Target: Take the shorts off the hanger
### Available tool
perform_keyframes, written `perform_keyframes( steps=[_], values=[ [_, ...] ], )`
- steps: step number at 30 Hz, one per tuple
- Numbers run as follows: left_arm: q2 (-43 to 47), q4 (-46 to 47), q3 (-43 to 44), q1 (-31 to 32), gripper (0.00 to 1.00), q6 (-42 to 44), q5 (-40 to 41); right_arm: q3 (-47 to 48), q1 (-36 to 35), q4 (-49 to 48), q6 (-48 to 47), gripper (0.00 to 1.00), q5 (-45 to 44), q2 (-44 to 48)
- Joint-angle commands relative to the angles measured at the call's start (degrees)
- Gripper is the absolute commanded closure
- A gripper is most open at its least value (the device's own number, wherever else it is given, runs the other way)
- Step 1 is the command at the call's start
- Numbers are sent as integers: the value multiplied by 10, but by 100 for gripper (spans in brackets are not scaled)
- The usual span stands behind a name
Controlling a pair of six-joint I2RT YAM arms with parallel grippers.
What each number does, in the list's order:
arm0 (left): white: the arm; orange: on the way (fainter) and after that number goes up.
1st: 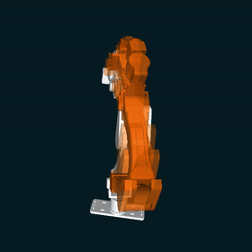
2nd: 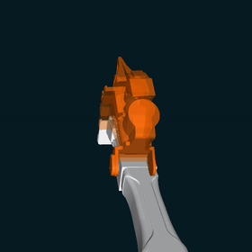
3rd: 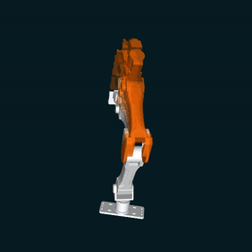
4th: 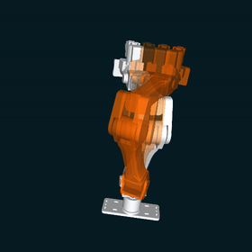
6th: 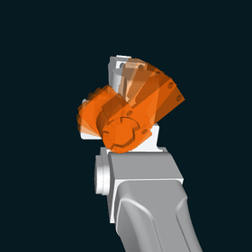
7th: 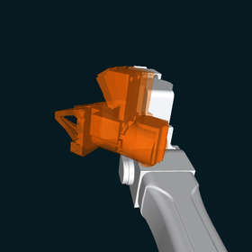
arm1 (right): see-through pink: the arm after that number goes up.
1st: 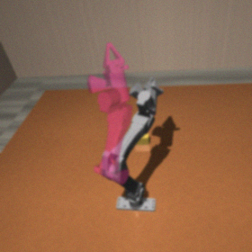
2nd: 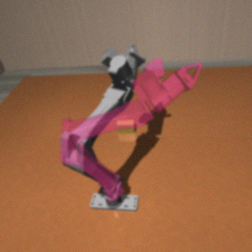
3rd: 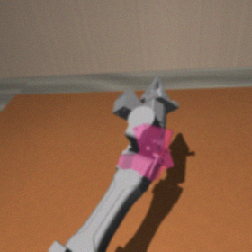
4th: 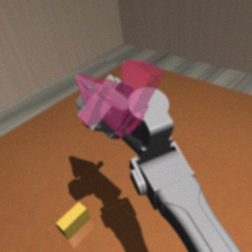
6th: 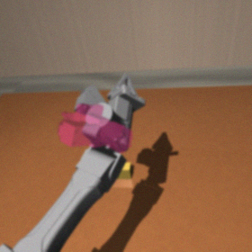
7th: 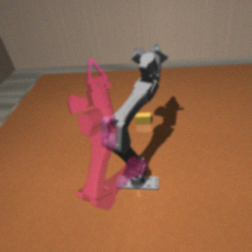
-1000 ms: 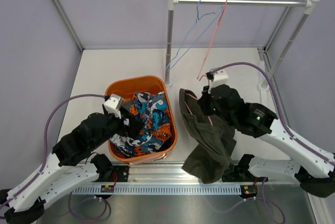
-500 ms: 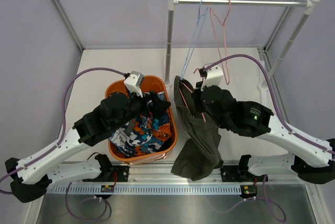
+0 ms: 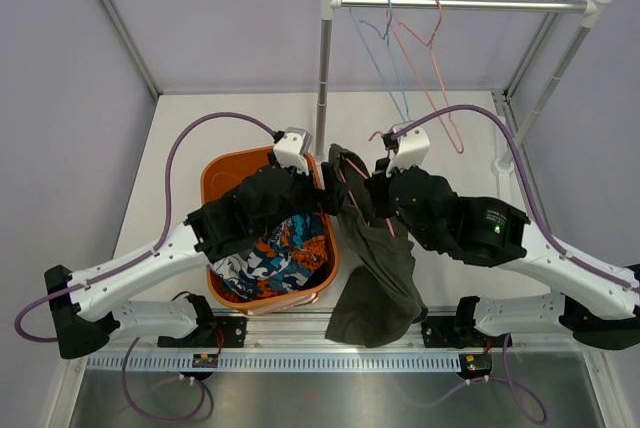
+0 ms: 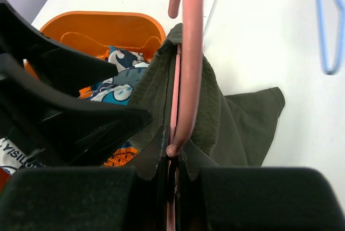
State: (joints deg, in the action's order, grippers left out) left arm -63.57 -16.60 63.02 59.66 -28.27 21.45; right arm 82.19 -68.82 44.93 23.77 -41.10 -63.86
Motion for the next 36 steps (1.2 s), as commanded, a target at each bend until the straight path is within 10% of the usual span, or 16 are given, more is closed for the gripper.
perform_keyframes(
  steps=[1, 5, 12, 16, 36],
  values=[
    [-4, 47, 30, 2, 6, 10, 53, 26, -12, -34, 2, 100, -24, 23],
    [-16, 57, 33, 2, 16, 28, 67, 30, -19, -31, 0, 100, -22, 25],
    [-55, 63, 66, -2, 75, 63, 75, 33, -32, -29, -1, 100, -21, 32],
    [-79, 47, 90, -5, 92, 69, 61, 33, -36, -24, 0, 100, -28, 37],
    [-170, 0, 131, -132, 100, 50, 7, 16, -70, -5, 19, 100, -77, 72]
  ],
)
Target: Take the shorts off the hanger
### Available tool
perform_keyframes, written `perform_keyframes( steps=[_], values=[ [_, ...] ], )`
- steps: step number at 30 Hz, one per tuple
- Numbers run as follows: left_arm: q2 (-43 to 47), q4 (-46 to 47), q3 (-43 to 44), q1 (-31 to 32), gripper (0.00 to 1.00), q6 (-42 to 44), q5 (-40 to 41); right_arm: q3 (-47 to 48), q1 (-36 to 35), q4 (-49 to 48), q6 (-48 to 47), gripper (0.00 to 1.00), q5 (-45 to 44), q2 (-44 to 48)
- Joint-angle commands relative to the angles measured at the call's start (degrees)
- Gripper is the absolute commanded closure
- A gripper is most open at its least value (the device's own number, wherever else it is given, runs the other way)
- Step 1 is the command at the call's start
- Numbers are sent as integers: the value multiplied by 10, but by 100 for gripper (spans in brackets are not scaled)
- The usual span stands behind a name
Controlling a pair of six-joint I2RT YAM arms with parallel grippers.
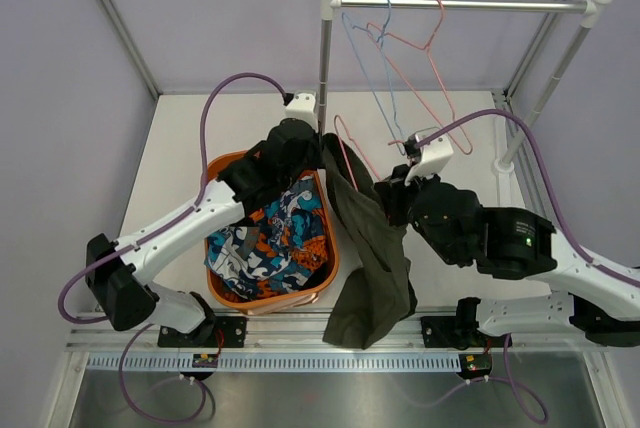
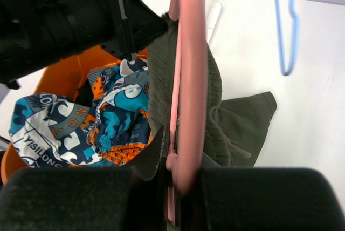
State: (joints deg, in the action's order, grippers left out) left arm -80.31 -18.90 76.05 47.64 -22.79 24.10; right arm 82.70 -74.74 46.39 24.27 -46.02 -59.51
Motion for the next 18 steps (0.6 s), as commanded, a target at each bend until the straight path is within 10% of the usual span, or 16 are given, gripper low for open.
perform_keyframes(
  steps=[1, 9, 18],
  values=[
    [8, 32, -23, -11, 100, -4, -38, 10, -10, -20, 12, 100, -34, 29],
    [61, 30, -42, 24, 100, 33, -127, 23, -11, -43, -18, 100, -55, 7],
    [139, -25, -9, 216, 100, 142, -223, 32, -10, -101, -92, 100, -122, -17]
  ],
)
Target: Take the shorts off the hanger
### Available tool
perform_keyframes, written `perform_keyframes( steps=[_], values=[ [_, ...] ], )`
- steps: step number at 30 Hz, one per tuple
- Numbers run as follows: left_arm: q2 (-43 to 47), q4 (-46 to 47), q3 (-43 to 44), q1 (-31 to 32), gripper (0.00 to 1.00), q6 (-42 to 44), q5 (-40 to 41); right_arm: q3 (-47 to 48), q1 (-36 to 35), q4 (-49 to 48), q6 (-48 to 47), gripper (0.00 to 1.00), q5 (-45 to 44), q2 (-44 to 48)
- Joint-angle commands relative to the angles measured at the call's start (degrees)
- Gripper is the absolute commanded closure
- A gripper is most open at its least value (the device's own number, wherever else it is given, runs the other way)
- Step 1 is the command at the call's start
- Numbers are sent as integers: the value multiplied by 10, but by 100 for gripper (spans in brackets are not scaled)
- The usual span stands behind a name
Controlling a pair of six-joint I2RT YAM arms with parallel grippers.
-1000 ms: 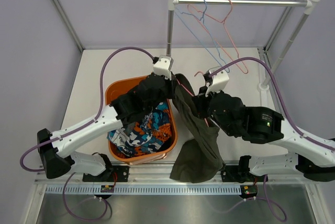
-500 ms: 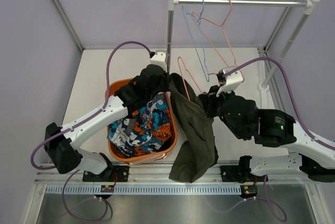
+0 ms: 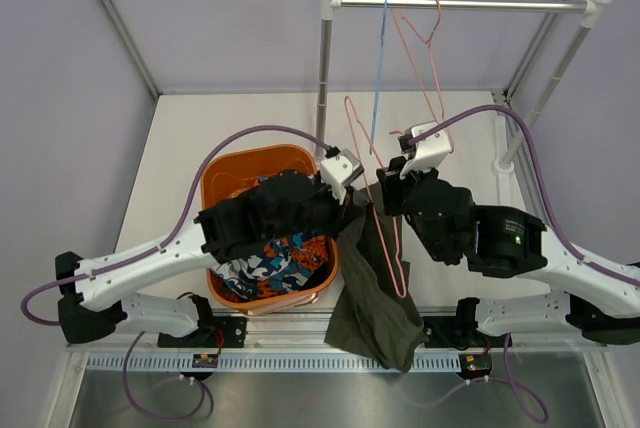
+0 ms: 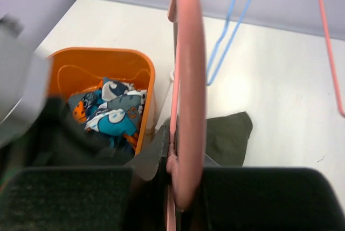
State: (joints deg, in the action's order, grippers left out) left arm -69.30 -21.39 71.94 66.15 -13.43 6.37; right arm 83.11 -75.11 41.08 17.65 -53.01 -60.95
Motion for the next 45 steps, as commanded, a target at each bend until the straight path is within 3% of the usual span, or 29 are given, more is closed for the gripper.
perform_keyframes(
  steps=[1, 6, 12, 17, 19, 22, 29, 39, 45],
  values=[
    [34, -6, 32, 51, 100, 51, -34, 30, -6, -50, -30, 100, -59, -2],
    [57, -20, 36, 58, 100, 74, 92, 56, 1, -50, -69, 100, -113, 3],
    [36, -12, 201, 57, 100, 167, 264, 129, 12, 17, -86, 100, -161, -15],
    [36, 82, 410, 57, 100, 272, 259, 124, 13, 36, -61, 100, -141, 9],
    [57, 127, 422, 57, 100, 320, 217, 122, 13, 53, -51, 100, -140, 12],
    [96, 203, 405, 57, 100, 367, 181, 115, 13, 68, -37, 100, -142, 14],
    [140, 228, 348, 57, 100, 411, 183, 112, 13, 57, -44, 100, -139, 7],
    [154, 198, 146, 54, 100, 344, 217, 107, 12, 73, -20, 100, -135, 7],
    [157, 145, 72, -46, 100, 187, 176, 97, 13, 95, 1, 100, -130, 15]
  ],
)
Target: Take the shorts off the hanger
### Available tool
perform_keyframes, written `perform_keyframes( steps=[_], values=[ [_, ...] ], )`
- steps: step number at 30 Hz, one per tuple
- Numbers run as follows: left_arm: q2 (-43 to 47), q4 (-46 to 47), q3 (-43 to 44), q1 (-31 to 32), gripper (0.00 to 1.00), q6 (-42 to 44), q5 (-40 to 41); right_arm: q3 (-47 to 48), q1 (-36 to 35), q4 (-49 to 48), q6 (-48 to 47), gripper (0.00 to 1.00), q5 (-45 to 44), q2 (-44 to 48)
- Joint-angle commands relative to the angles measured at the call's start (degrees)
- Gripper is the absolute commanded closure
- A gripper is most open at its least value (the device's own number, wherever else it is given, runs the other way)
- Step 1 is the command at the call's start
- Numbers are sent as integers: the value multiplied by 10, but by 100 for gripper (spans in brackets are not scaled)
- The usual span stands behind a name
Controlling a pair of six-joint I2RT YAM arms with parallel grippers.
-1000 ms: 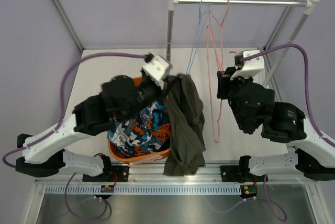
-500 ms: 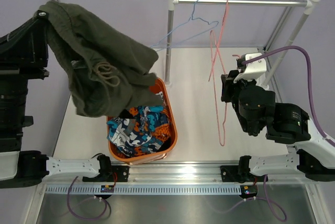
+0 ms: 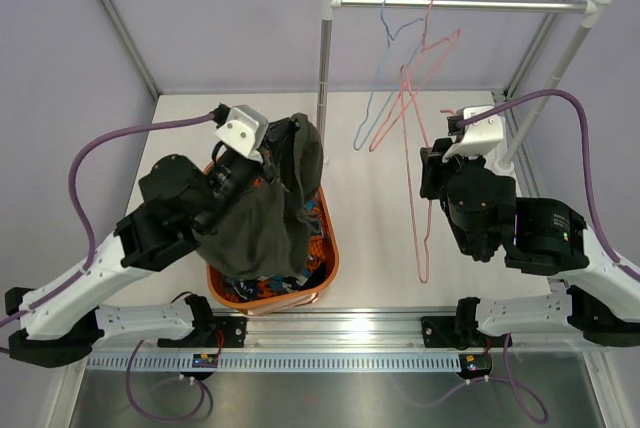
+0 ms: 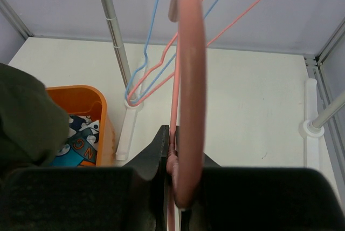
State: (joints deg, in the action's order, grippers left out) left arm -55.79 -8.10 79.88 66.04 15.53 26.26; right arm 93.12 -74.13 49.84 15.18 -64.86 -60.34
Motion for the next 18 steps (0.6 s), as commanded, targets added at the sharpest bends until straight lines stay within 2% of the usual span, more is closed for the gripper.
perform_keyframes(
  steps=[1, 3, 6, 8, 10, 11, 13, 14, 18],
  values=[
    [20, -2, -10, -73, 100, -126, -17, -5, 3, 9, 27, 100, -12, 12],
    [17, -50, -22, -100, 100, -191, -1, -3, 3, 17, 30, 100, -13, 14],
    [39, -96, -95, -147, 100, -301, 28, -1, 2, 31, 38, 100, -18, 20],
    [94, -88, -207, -173, 100, -362, 24, -7, 2, 29, 41, 100, -21, 30],
    [139, -63, -302, -180, 100, -447, 8, -8, 2, 28, 42, 100, -16, 39],
    [178, -54, -390, -180, 100, -505, 5, -8, 3, 28, 42, 100, -15, 41],
    [205, -62, -466, -180, 100, -559, 1, -7, 2, 31, 40, 100, -18, 43],
    [226, -64, -532, -180, 100, -614, -9, -6, 2, 32, 39, 100, -21, 42],
    [269, -46, -645, -180, 100, -692, -53, 8, 2, 43, 37, 100, -35, 43]
  ],
)
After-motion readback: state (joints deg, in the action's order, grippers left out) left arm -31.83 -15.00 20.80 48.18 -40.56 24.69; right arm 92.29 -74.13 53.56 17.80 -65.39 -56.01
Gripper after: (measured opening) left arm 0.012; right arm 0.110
